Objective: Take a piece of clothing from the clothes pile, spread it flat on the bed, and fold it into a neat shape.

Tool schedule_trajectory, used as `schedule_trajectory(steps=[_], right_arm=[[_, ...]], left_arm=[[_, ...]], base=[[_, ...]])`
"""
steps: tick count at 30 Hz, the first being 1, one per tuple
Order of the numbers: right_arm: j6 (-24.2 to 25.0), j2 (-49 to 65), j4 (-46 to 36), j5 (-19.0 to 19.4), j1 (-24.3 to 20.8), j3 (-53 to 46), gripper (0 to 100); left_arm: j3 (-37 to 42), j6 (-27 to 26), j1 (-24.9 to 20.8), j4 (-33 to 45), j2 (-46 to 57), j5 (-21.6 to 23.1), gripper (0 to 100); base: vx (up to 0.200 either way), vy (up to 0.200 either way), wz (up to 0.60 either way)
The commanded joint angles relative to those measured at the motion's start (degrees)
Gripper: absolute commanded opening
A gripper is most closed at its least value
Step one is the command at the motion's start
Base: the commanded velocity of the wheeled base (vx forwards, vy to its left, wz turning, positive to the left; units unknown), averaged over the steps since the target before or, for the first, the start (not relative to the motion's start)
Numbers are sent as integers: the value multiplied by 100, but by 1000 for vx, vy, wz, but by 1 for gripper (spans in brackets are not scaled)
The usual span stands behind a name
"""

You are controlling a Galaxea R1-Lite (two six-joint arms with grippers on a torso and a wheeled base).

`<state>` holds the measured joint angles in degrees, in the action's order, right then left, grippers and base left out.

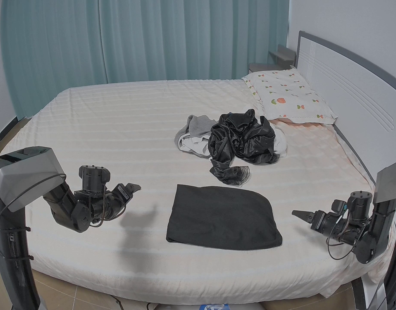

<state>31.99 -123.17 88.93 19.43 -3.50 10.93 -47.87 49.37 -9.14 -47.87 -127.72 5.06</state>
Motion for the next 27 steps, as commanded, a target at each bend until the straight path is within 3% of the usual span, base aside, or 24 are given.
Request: schedule_trajectory(steps=[1,9,11,18,23,24,25,27], right_arm=[[-26,2236,54,-115,183,-847,100],[-96,4478,-403,-115,350,-1093,100],[-254,5075,-781,-115,385,-1093,100],[-1133,7237,-2829,-62,332,-1093,100],[-1731,8995,-4736,-54,306,-1014,100],[-1731,8995,-4736,-54,306,-1014,100],[-1845,9725,-5747,-54,280,-847,100],[-1863,9830,-5914,-54,271,-812,100]], left_arm=[[516,-358,9,-38,1522,-128,100],[1377,-850,9,15,3517,-462,100],[1553,-1307,35,32,4088,-541,100],[2643,-2547,0,24,5565,-1561,100],[3399,-3188,0,111,6804,-1851,100],[3399,-3188,0,111,6804,-1851,100],[3583,-3513,9,314,7314,-2070,100],[3601,-3557,0,349,7393,-2114,100]], base=[[0,0,0],[0,0,0],[0,0,0],[0,0,0],[0,0,0],[0,0,0],[0,0,0],[0,0,0]])
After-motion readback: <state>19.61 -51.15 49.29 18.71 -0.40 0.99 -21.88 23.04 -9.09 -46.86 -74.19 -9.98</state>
